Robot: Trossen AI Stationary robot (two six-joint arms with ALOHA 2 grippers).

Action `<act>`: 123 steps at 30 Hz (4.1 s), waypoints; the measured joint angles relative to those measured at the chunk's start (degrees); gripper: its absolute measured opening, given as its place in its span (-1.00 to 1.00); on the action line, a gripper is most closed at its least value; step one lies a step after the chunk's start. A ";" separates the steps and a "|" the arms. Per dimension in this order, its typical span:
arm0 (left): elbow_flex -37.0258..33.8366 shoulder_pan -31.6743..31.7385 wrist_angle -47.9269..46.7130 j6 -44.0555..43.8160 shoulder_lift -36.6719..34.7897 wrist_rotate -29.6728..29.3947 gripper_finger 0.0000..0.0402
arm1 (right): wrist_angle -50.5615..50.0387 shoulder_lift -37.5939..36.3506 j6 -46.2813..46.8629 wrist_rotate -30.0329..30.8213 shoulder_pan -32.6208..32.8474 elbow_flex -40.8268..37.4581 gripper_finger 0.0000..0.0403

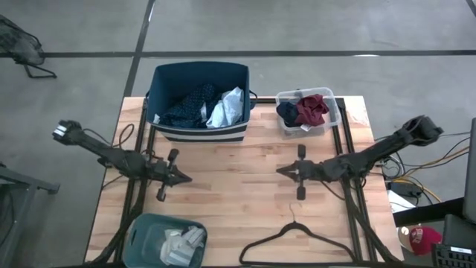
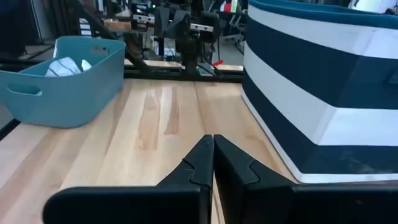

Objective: Pick & Place Cloths
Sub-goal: Return to Home Position

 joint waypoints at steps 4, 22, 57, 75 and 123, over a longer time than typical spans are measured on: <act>-0.13 -0.01 -3.52 0.72 -5.19 0.22 -0.93 | 0.03 -5.31 -0.12 -1.03 -0.01 -2.86 -0.96; -0.15 -0.04 -19.38 5.12 -22.56 -4.03 -0.93 | -0.66 -29.60 -1.08 -4.96 -2.39 -16.49 -0.96; -0.11 0.02 -19.59 5.41 -22.01 -6.45 -0.92 | -5.76 -47.81 -2.40 -4.85 -2.60 -18.49 -0.96; -0.15 0.02 -19.59 5.41 -22.01 -6.45 -0.94 | -5.76 -47.81 -2.34 -4.85 -2.60 -18.42 -0.96; -0.15 0.02 -19.61 5.40 -22.01 -6.45 -0.94 | -5.74 -47.81 -2.30 -4.85 -2.62 -18.42 -0.96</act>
